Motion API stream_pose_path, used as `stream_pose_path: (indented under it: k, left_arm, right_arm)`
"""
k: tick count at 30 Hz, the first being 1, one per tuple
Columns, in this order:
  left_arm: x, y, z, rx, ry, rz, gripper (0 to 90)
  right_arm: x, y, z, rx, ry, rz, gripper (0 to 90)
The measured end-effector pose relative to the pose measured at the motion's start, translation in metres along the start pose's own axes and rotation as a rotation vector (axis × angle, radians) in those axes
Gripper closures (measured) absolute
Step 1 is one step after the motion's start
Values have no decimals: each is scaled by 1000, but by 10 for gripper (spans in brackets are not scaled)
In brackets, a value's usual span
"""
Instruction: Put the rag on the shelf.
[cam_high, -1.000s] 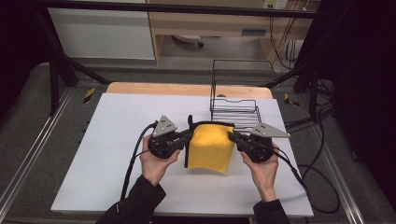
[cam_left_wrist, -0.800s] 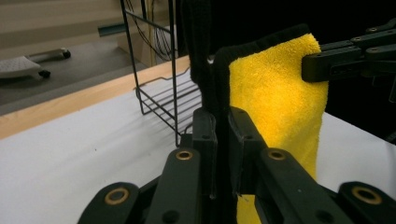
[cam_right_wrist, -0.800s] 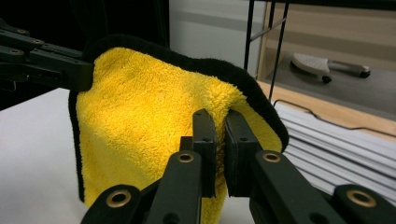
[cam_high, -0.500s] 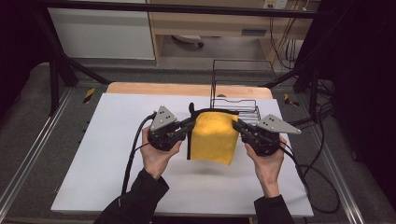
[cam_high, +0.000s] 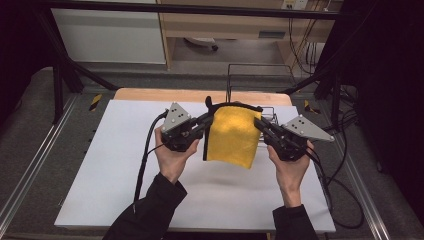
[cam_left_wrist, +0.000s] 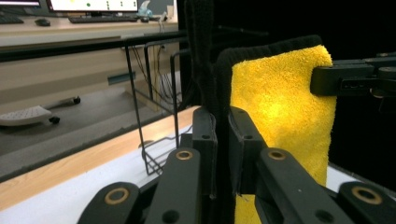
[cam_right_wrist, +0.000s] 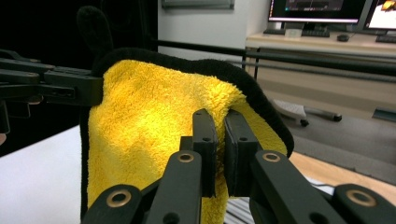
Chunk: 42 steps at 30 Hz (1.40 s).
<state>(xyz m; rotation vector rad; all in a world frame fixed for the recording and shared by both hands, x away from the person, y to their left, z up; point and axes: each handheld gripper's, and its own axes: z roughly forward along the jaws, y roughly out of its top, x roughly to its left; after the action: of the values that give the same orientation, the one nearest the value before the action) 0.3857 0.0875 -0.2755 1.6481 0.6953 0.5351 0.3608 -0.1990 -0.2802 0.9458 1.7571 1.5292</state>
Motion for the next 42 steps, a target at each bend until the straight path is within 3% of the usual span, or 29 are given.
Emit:
stream_pose_path:
  k: [11, 22, 28, 36, 42]
  left_arm:
    - [-1, 23, 12, -89, -7, -1, 822]
    - [0, 47, 26, -157, -12, -7, 822]
    - [-3, 65, 33, -184, -10, 17, 822]
    - [-7, 85, 39, -210, -14, 40, 822]
    - [-5, 94, 38, -242, -16, 27, 822]
  right_arm:
    - [-9, 28, -5, -82, -49, -27, 848]
    - [-20, 48, -4, -156, -81, -23, 848]
    - [-31, 62, -5, -190, -102, -17, 849]
    - [-40, 84, -8, -203, -106, -44, 851]
    - [-39, 99, -7, -204, -110, -89, 852]
